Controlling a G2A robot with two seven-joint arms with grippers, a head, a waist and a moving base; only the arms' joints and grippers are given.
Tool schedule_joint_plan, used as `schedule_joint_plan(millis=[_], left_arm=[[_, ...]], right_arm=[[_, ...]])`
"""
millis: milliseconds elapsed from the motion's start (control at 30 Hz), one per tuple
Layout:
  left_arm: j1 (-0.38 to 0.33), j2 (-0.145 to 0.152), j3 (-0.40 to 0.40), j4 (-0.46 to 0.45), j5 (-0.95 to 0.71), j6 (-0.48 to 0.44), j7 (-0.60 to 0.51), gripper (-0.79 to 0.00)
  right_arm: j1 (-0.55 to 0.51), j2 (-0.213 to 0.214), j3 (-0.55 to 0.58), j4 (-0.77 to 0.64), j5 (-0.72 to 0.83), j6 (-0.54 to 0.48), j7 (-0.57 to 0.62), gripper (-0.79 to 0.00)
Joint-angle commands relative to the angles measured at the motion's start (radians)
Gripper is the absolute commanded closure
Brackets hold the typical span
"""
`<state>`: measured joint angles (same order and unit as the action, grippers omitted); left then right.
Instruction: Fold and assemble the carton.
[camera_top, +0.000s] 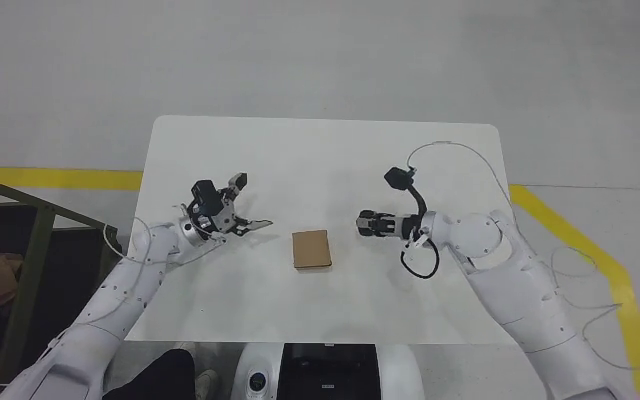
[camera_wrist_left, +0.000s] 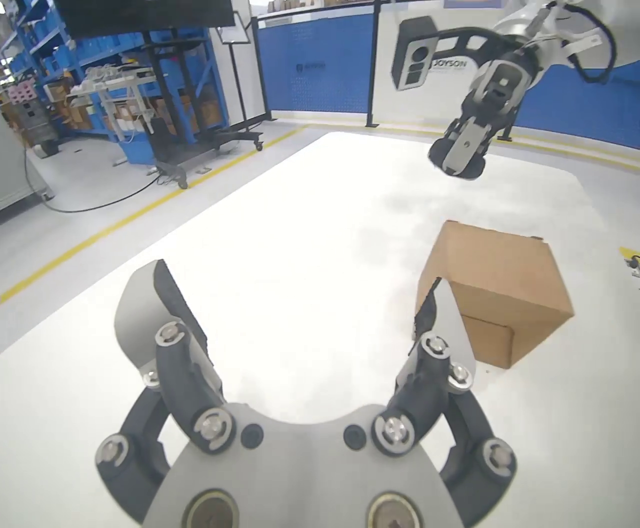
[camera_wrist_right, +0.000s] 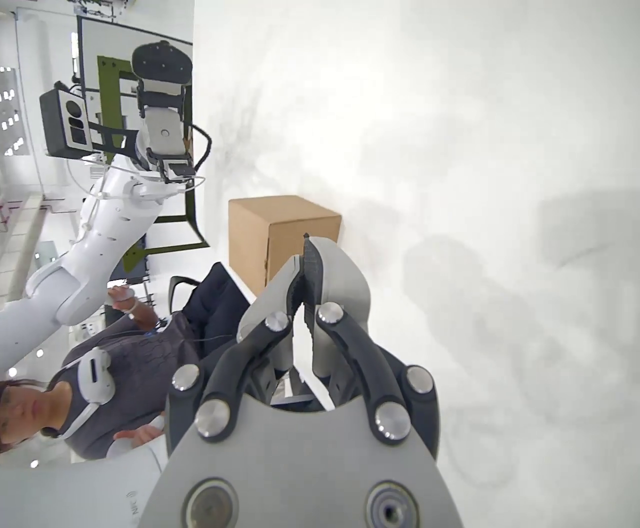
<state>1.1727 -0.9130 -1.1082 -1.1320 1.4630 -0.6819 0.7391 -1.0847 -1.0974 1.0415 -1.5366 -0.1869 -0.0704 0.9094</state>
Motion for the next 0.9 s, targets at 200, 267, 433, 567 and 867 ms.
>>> schedule_joint_plan(millis=[200,267,433,567,867], left_arm=[[0.005,0.010,-0.084,0.007,-0.102,-0.012,-0.115,-0.785],[0.011,0.011,-0.092,0.008,-0.158,-0.071,-0.154,-0.785],[0.007,0.010,-0.106,-0.010,-0.243,-0.139,-0.248,-0.785],[0.005,0.009,-0.126,-0.022,-0.298,-0.144,-0.297,-0.785],[0.009,0.011,-0.174,-0.044,-0.387,-0.140,-0.402,-0.785]], right_arm=[[-0.055,0.026,0.105,-0.086,-0.148,-0.034,-0.108,0.000],[-0.084,0.036,0.155,-0.115,-0.177,-0.036,-0.137,0.000],[-0.175,0.058,0.274,-0.211,-0.227,-0.053,-0.199,0.000],[-0.211,0.068,0.338,-0.268,-0.245,-0.070,-0.211,0.000],[-0.255,0.079,0.447,-0.310,-0.253,-0.096,-0.270,0.000]])
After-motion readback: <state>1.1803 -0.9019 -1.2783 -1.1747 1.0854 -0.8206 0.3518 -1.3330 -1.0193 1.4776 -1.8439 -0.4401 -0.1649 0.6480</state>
